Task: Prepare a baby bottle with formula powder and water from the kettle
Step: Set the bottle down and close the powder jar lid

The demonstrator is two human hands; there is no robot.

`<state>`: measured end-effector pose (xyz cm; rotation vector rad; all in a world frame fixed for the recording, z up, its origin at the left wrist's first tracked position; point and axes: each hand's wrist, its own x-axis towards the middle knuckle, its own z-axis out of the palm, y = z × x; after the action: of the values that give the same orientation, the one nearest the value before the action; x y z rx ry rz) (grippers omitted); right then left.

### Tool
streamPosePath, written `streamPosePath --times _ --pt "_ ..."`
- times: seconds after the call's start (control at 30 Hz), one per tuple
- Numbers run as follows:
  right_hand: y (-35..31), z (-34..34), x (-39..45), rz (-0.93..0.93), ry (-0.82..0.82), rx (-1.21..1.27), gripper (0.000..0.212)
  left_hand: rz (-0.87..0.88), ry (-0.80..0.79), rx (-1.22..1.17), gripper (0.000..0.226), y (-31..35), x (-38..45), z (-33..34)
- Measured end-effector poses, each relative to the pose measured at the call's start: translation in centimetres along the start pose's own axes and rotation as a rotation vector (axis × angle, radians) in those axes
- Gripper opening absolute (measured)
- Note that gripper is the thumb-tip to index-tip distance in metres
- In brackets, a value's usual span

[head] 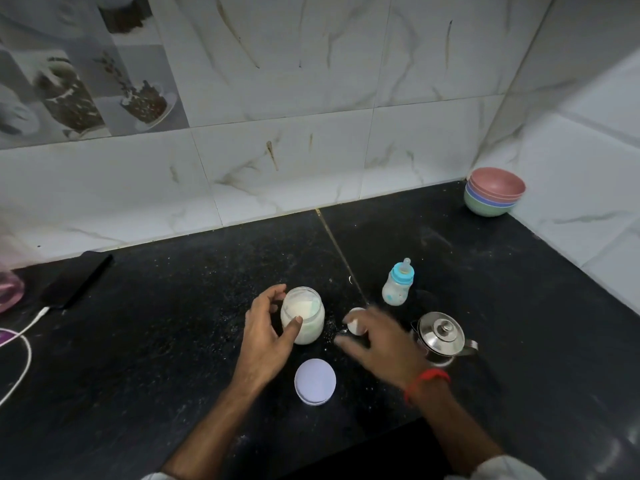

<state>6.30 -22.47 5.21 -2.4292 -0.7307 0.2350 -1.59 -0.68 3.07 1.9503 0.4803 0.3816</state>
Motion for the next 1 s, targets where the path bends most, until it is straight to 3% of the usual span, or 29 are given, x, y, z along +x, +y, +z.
streamPosePath --times 0.07,0.13,0.23,0.37,0.47,0.53,0.6,0.77,0.87,1.0 --pt "-0.2 3.3 -1.2 0.015 -0.2 -0.143 0.065 -0.061 -0.043 0.101 0.079 -0.9 0.6 0.4" --pt "-0.8 5.8 -1.9 0.01 -0.278 -0.22 0.092 -0.12 -0.113 0.191 0.09 -1.6 1.1 0.7" --pt "-1.5 8.2 -2.1 0.023 -0.326 -0.321 0.113 -0.21 -0.199 0.207 0.1 -2.8 1.6 1.0" --pt "-1.1 10.5 -2.1 0.012 -0.231 -0.351 0.087 -0.242 -0.274 0.191 0.108 -3.9 1.9 1.4" --pt "-1.1 10.3 -2.5 0.039 -0.187 -0.272 0.082 -0.199 -0.288 0.195 0.11 -3.9 2.3 1.8" --pt "-1.1 9.6 -3.0 0.107 -0.141 -0.111 0.08 -0.161 -0.281 0.195 0.113 -4.1 2.6 2.1" --pt "-1.0 8.4 -3.4 0.186 -0.081 0.208 0.071 -0.141 -0.269 0.182 0.116 -4.1 2.9 2.4" --pt "-1.6 4.5 -3.2 0.268 0.209 0.933 0.039 -0.057 -0.24 0.16 0.098 -3.6 2.9 2.2" --pt "-2.2 2.6 -2.5 0.212 0.312 1.064 0.033 0.012 -0.222 0.118 0.095 -3.2 2.6 2.0" --pt "-3.1 1.2 -1.4 0.115 0.388 1.045 0.046 0.138 -0.271 0.022 0.098 -1.8 1.7 1.8"
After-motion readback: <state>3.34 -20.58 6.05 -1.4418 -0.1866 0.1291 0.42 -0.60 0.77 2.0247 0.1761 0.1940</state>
